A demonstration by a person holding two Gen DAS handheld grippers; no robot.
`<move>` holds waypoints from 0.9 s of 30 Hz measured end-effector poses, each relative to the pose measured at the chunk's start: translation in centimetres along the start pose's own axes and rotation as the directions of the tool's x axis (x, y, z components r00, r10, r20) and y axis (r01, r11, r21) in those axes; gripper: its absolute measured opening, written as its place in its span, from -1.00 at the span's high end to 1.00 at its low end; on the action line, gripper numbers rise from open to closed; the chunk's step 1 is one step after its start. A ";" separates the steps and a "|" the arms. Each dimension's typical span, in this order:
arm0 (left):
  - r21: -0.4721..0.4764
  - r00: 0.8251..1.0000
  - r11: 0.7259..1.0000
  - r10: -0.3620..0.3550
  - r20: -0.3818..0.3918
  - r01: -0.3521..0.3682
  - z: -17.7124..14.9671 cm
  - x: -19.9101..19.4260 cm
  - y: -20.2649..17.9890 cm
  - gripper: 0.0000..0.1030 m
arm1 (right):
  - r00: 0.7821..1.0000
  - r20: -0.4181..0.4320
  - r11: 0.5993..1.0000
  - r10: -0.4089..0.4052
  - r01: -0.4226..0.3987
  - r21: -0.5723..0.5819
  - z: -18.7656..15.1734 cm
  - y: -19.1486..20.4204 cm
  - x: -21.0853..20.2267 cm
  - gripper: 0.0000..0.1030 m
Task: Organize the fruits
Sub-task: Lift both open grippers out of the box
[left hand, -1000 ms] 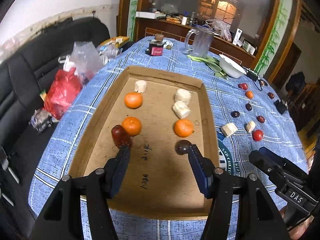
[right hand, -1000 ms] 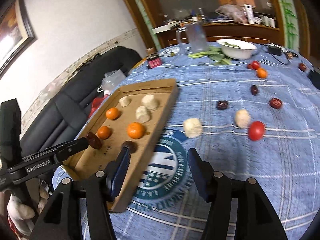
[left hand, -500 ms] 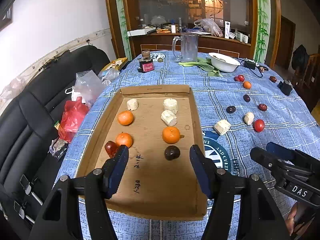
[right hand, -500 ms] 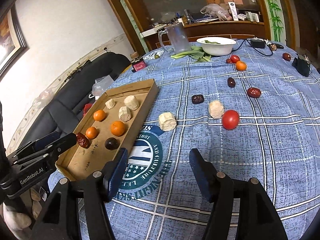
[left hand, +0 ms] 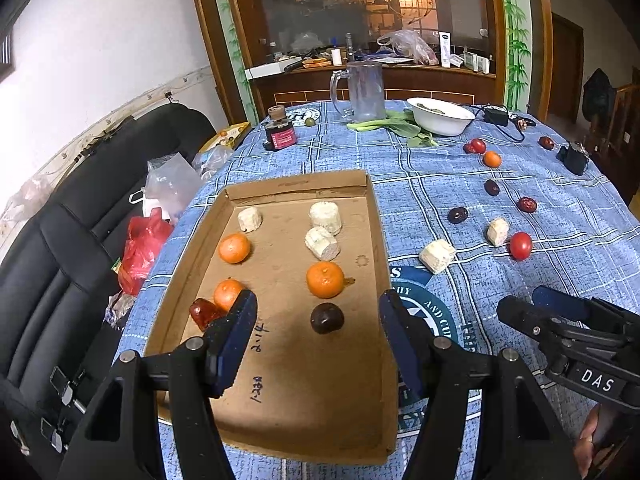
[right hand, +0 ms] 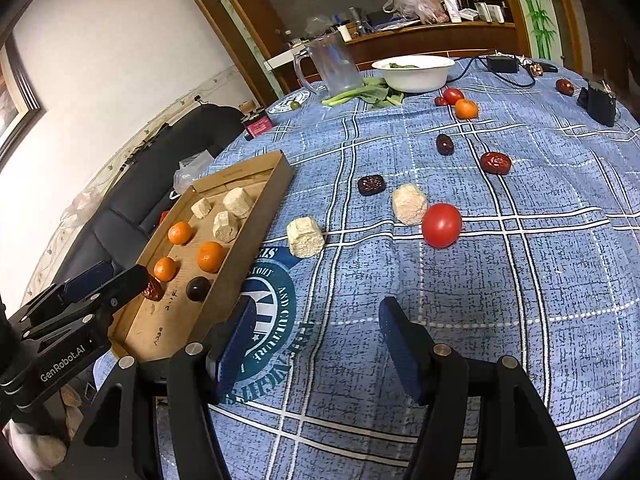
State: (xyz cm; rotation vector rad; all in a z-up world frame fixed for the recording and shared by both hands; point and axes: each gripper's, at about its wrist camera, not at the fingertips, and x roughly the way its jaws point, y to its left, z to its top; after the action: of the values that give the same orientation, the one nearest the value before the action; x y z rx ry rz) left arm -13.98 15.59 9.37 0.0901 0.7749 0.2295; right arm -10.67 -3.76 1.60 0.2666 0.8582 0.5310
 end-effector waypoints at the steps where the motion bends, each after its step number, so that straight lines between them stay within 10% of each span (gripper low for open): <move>1: 0.000 1.000 1.000 0.000 0.000 0.000 0.0 0.1 -0.1 -0.23 | 1.000 -0.001 1.000 0.000 0.000 0.001 0.0 -0.1 0.1 -0.33; 13: -0.077 0.990 0.997 0.043 0.136 -0.033 -0.3 -2.3 0.8 -0.62 | 0.999 0.018 0.996 -0.027 0.029 -0.086 -0.3 2.0 -0.4 -0.33; 16: -0.135 0.961 0.988 0.111 0.255 -0.078 -0.7 -4.7 1.5 -1.00 | 1.000 0.022 0.991 -0.012 0.015 -0.134 -0.5 3.8 -0.7 -0.48; 22: -0.242 0.874 0.927 0.356 0.331 -0.286 -2.0 -7.3 2.7 -1.00 | 1.000 0.020 0.972 -0.011 0.015 -0.233 -0.6 7.1 -0.4 -0.51; 27: -0.273 0.924 0.938 0.283 0.258 -0.212 -2.7 -6.7 4.5 -1.00 | 0.999 0.016 0.960 -0.035 0.039 -0.278 -0.7 8.6 0.1 -0.55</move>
State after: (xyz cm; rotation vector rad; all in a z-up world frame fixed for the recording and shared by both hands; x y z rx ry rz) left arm -21.29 18.35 12.74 -0.0080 0.4314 0.5397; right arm -14.04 3.51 4.73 -0.0042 0.7652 0.6074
